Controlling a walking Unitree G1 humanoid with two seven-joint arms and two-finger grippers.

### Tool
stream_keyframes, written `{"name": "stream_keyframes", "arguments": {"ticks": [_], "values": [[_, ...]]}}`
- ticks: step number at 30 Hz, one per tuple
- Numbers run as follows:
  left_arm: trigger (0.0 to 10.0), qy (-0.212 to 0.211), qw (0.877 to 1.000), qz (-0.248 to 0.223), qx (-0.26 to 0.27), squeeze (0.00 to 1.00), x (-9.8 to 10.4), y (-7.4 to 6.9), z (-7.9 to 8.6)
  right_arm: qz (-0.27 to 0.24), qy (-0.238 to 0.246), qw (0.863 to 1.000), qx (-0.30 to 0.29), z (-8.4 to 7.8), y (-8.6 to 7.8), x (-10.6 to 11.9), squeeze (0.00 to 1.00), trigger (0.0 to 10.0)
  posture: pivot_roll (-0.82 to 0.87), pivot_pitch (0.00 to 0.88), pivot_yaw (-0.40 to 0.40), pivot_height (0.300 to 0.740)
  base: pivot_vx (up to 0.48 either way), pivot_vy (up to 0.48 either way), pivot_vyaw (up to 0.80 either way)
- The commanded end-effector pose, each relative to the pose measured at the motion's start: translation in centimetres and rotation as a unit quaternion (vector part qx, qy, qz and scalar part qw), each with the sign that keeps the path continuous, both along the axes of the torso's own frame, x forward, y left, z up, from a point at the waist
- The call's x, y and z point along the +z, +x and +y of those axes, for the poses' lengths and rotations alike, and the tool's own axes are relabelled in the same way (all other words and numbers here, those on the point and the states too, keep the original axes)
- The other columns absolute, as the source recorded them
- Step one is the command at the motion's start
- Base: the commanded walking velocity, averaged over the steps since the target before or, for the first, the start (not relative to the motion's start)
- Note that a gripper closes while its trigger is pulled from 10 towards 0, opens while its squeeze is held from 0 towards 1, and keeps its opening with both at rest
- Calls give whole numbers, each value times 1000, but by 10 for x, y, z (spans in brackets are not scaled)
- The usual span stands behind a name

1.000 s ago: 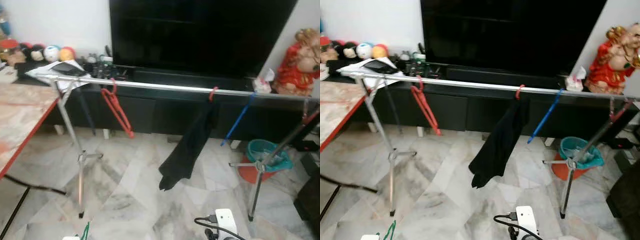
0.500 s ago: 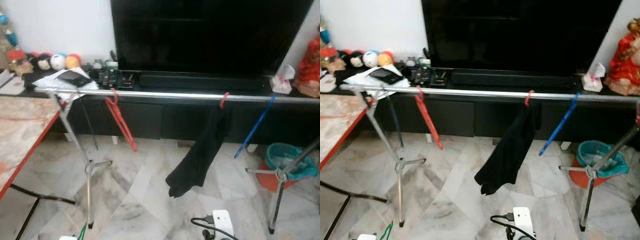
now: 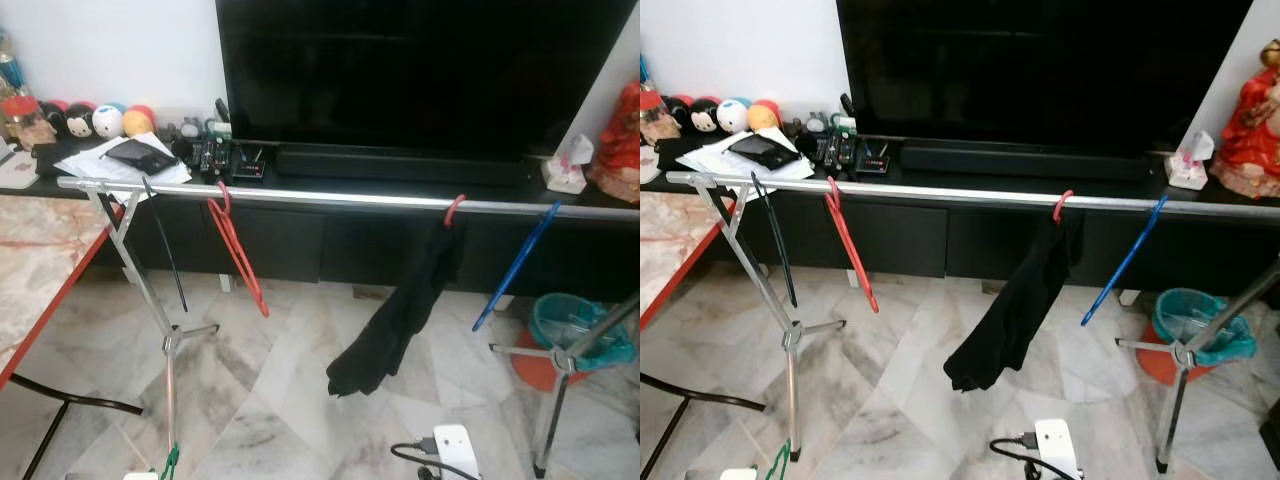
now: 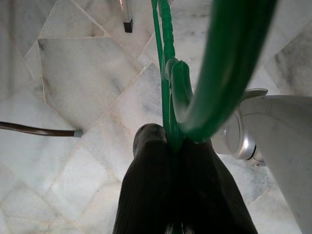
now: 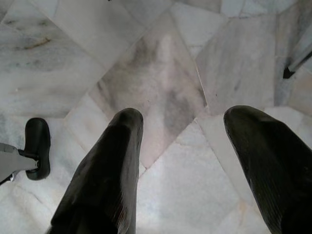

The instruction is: Hang hanger

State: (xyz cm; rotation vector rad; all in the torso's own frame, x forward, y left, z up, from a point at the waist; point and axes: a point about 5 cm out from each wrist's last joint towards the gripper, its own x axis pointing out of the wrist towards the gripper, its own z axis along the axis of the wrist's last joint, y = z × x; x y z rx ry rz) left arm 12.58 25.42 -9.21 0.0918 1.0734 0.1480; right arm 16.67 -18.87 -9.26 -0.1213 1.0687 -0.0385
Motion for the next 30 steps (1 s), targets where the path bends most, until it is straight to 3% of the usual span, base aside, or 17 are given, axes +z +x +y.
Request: {"name": "stream_keyframes", "arguments": {"ticks": [1,15,30], "values": [[10000,4,1000,10,-3,0,-2,-5,-1,-4,-2,1000,3,-2,2,1,0,10000,99,0,-54,740,0,0,0],[10000,29,998,23,-41,0,-1,-5,4,-3,2,1000,-1,3,0,0,0,10000,85,0,-28,740,0,0,0],[10000,30,998,19,-47,0,0,-1,2,-5,0,1000,2,0,3,1,0,10000,98,0,-41,740,0,-340,0]]}}
